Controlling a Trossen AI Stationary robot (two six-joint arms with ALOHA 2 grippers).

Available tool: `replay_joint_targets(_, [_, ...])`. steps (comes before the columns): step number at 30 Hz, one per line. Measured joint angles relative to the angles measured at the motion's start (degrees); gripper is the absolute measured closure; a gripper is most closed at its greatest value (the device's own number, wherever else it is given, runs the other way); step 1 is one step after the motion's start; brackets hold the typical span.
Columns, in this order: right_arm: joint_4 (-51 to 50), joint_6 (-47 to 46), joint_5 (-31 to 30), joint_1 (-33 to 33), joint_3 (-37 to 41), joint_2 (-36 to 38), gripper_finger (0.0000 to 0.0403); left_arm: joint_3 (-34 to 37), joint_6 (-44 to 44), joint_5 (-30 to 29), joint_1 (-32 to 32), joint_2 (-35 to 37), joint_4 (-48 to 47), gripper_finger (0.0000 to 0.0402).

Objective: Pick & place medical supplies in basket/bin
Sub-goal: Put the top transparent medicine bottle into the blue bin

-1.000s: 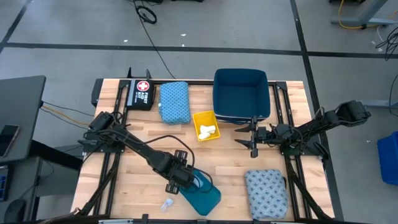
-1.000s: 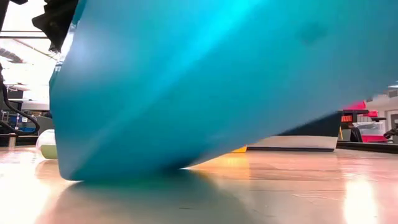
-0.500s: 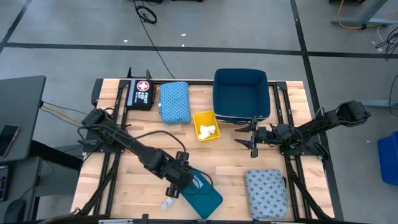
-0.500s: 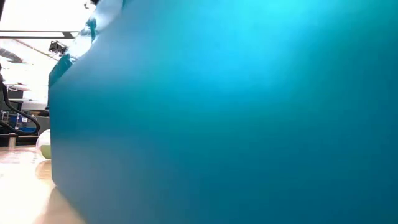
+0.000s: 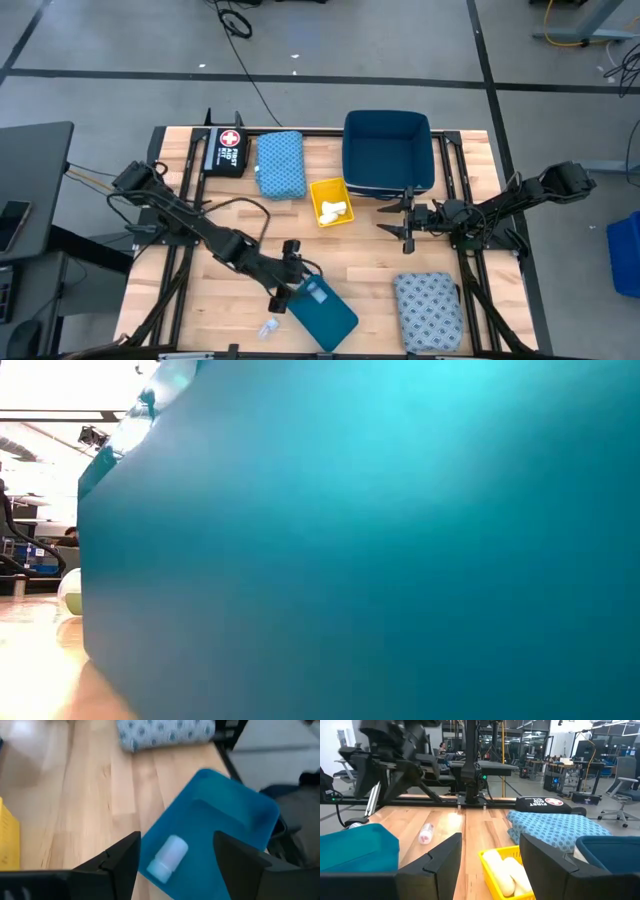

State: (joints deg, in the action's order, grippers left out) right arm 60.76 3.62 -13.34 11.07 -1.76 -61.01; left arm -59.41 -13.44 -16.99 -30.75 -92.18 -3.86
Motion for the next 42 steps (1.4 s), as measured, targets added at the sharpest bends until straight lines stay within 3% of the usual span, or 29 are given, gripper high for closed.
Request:
replay_joint_targets(5, [-0.11, 0.0, 0.02, 0.0, 0.0, 0.02, 0.0195, 11.71, -2.0, -1.01, 1.22, 4.81, 10.36, 0.0172])
replay_joint_targets(13, [-0.03, 0.02, 0.02, 0.0, 0.0, 0.02, 0.0195, 24.04, -11.97, -1.19, 2.33, 9.96, 10.09, 0.0173])
replay_joint_targets(26, [-0.14, -0.35, 0.01, 0.0, 0.0, 0.02, 0.0195, 24.73, -17.09, 1.78, 0.99, 10.0, -0.99, 0.0146])
replay_joint_targets(42, [-0.15, -0.22, -0.81, 0.0, 0.0, 0.02, 0.0195, 24.55, -17.29, 3.96, 0.7, 5.95, -2.17, 0.0123])
